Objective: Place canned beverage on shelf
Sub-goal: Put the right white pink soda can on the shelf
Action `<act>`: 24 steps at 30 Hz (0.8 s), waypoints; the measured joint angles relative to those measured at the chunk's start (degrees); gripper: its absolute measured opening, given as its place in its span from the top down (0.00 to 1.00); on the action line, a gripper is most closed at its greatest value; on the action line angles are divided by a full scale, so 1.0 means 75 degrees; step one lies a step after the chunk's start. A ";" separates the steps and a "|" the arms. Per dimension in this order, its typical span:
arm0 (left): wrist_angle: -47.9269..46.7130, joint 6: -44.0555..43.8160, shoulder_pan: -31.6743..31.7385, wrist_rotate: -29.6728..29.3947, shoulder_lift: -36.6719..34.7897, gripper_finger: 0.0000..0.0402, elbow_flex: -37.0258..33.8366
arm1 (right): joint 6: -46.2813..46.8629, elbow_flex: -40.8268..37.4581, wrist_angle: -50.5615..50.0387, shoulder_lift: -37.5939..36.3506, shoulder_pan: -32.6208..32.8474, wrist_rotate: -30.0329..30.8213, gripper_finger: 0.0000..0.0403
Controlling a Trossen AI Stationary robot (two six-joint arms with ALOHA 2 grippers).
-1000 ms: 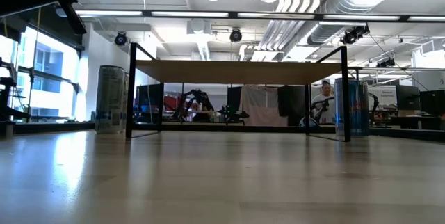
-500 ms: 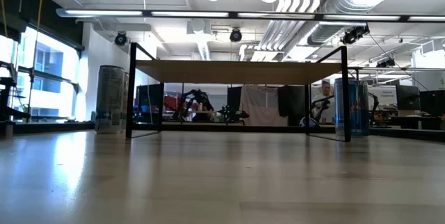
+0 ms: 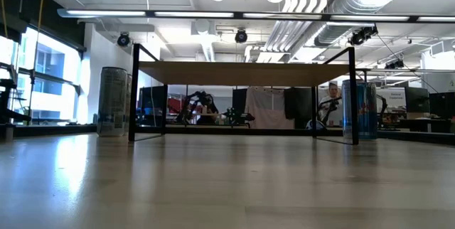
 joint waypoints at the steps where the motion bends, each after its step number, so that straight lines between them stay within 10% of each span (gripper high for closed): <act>1: -0.0001 -0.0072 0.0000 0.0056 0.0091 0.54 0.0001 | -0.0006 0.0000 -0.0031 0.0000 -0.0037 -0.0112 0.39; 14: -0.0282 -0.0479 0.0014 -0.0737 0.0334 0.54 0.0116 | -0.0085 0.0000 -0.0187 -0.0017 -0.0258 -0.0826 0.39; 24: -0.5711 -0.0053 0.0241 -0.0822 0.1889 0.41 0.3090 | 0.0071 0.0000 -0.0380 0.0000 -0.0382 -0.1035 0.39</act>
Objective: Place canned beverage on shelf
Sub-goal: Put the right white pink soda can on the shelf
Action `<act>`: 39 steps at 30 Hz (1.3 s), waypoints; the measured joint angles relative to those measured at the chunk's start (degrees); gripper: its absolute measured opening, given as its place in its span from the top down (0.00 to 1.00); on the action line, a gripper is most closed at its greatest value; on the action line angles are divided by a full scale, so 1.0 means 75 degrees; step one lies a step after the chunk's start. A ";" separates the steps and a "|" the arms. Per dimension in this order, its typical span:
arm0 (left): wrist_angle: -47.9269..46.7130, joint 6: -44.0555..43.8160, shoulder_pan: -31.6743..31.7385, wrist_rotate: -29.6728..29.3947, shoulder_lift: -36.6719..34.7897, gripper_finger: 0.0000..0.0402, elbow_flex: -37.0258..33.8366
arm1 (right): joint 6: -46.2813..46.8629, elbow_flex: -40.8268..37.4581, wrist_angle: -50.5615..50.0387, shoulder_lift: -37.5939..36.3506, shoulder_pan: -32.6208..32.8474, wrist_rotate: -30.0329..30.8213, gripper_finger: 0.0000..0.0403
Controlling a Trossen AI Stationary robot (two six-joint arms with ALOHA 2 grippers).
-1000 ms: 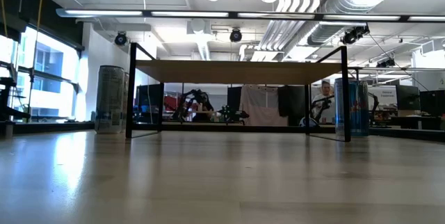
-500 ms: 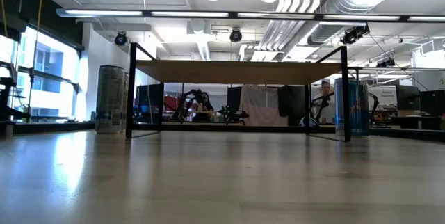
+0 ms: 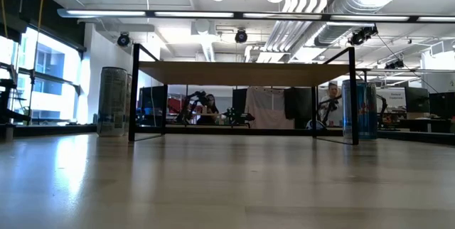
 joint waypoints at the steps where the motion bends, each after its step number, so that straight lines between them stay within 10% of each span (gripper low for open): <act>1: -0.0119 0.0134 -0.0002 -0.0178 0.0124 0.40 0.0168 | -0.0005 0.0000 0.0000 0.0000 -0.0001 0.0012 0.39; 15: 0.0023 0.0573 0.0005 0.0121 0.0416 0.38 0.0565 | -0.0026 0.0000 -0.0433 0.0003 0.0002 -0.0007 0.39; 24: -0.0049 0.0010 0.0332 0.1550 0.0704 0.11 0.0558 | -0.0017 0.0060 -0.0565 0.0223 -0.0013 -0.0045 0.39; 39: -0.0443 -0.0401 0.0376 0.2177 0.1093 0.02 0.0560 | -0.1859 0.3677 -0.4626 0.2979 -0.0024 -0.0262 0.39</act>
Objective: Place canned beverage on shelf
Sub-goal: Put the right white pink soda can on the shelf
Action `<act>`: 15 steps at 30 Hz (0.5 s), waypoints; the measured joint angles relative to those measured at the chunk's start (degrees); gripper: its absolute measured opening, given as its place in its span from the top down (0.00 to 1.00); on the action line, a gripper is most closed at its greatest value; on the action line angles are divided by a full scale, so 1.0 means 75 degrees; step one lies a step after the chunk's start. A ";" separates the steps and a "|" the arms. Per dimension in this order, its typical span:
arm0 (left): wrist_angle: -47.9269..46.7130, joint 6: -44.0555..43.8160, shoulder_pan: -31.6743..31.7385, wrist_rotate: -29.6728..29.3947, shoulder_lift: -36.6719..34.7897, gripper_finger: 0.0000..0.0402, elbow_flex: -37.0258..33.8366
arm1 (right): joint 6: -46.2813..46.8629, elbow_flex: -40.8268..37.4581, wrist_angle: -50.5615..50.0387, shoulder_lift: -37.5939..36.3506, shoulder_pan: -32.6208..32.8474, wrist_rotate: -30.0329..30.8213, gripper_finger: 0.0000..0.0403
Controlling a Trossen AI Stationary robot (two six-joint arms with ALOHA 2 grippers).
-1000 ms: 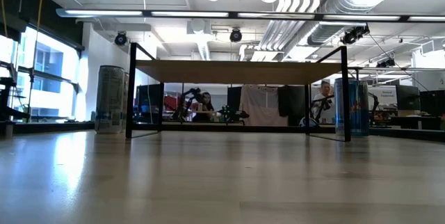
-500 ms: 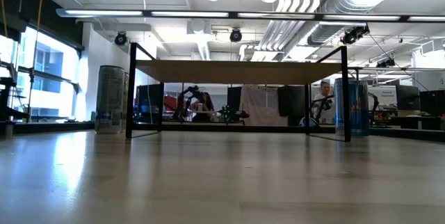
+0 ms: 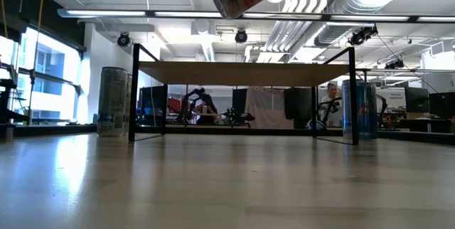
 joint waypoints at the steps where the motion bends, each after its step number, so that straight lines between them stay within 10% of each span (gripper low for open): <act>1: -0.0066 -0.0097 0.0004 0.0215 0.0116 0.02 0.0000 | -0.0150 0.0229 -0.0233 0.0195 0.0000 0.0003 0.39; 15: -0.0195 -0.0305 0.0001 0.0065 0.1625 0.02 -0.0003 | -0.1110 0.1752 -0.0937 0.1667 0.0059 -0.0216 0.39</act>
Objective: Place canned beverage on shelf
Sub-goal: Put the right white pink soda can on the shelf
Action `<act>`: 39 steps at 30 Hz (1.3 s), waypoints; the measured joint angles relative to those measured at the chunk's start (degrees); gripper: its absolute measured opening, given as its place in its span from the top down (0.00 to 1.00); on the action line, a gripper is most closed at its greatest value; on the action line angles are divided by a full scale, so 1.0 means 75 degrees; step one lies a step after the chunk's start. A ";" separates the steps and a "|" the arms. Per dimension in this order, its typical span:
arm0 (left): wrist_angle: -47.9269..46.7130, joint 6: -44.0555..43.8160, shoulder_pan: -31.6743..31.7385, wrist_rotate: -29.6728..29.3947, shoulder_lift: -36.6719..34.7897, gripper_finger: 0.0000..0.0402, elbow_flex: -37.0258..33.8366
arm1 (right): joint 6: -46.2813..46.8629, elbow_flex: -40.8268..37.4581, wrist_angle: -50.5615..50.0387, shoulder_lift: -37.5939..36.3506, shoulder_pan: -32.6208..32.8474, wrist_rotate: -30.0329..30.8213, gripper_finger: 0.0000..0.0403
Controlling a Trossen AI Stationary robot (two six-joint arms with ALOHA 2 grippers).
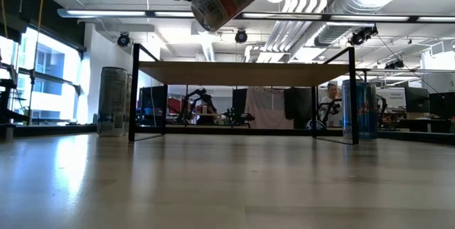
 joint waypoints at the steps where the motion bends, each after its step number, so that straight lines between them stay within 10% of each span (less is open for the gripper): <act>1: 0.0080 0.0006 -0.0013 0.0048 0.0060 0.02 0.0000 | -0.0023 0.0000 -0.0002 0.0008 0.0003 -0.0037 0.39; 13: 0.0644 0.0204 -0.0004 0.0077 0.0455 0.06 0.0000 | 0.0002 0.0000 -0.0037 0.0014 0.0000 -0.0144 0.39; 27: 0.0597 0.0275 0.0002 0.0045 0.0449 0.59 0.0000 | -0.0244 -0.0012 -0.0040 0.0014 0.0008 -0.0153 0.37; 39: -0.0618 0.0413 0.0225 0.0010 0.0228 0.60 -0.0009 | -0.0119 0.0799 -0.0280 -0.0036 -0.0324 0.0253 0.26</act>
